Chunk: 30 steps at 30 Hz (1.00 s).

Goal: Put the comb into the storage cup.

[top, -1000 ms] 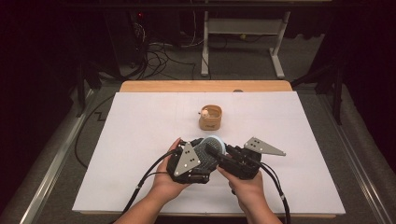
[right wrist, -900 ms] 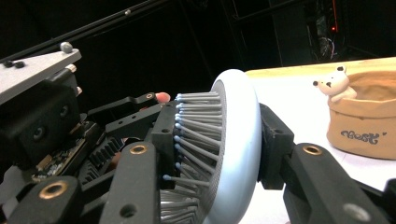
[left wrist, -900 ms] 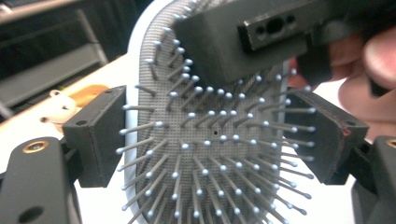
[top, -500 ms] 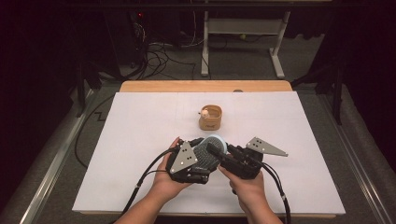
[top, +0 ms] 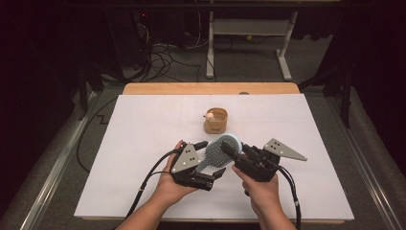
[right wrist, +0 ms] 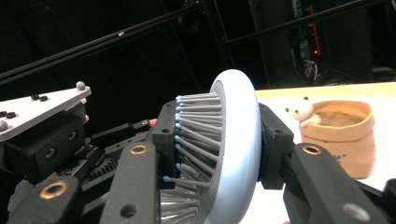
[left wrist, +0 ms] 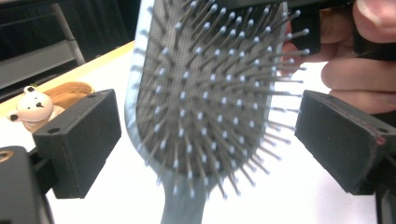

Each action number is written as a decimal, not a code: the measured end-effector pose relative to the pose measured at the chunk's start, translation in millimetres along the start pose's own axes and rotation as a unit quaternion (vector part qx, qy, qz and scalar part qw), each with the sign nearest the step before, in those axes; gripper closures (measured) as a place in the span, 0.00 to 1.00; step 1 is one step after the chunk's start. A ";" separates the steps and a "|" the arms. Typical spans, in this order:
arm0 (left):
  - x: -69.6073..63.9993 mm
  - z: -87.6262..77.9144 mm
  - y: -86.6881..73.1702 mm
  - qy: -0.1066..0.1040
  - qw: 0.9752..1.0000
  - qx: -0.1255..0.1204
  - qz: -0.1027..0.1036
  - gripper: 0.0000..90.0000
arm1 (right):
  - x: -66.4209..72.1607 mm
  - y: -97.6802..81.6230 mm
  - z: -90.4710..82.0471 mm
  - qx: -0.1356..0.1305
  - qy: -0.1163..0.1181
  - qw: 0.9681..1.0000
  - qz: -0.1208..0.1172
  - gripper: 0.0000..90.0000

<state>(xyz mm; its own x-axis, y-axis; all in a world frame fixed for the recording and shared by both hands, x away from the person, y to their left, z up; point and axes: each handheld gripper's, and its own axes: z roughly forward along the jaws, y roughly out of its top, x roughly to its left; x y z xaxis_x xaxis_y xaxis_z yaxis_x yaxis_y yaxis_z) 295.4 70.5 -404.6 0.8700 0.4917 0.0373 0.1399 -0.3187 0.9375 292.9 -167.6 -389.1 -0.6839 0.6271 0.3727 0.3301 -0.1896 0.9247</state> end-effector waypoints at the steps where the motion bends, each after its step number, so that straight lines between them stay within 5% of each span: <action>1: 1.0 -0.7 -0.6 -0.002 1.000 -0.003 -0.003 0.07 | -0.7 0.8 -1.2 -0.001 -0.003 1.000 0.000 0.67; 12: 19.3 -21.0 -15.1 0.012 1.000 -0.016 -0.023 0.01 | -6.4 7.6 -10.8 -0.012 -0.019 1.000 -0.015 0.67; 30: 52.9 -59.9 -57.6 0.065 0.996 -0.027 -0.059 0.00 | -16.9 11.5 -23.4 -0.019 -0.042 0.998 -0.033 0.67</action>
<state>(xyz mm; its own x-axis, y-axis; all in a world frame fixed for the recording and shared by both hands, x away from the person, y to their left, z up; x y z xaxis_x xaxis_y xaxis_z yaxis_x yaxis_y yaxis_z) 305.0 163.5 -435.8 0.7802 0.6247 -0.0330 0.2084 -0.2098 0.9553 293.1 -198.1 -383.0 -0.6452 0.7005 0.3049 0.2601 -0.1738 0.9498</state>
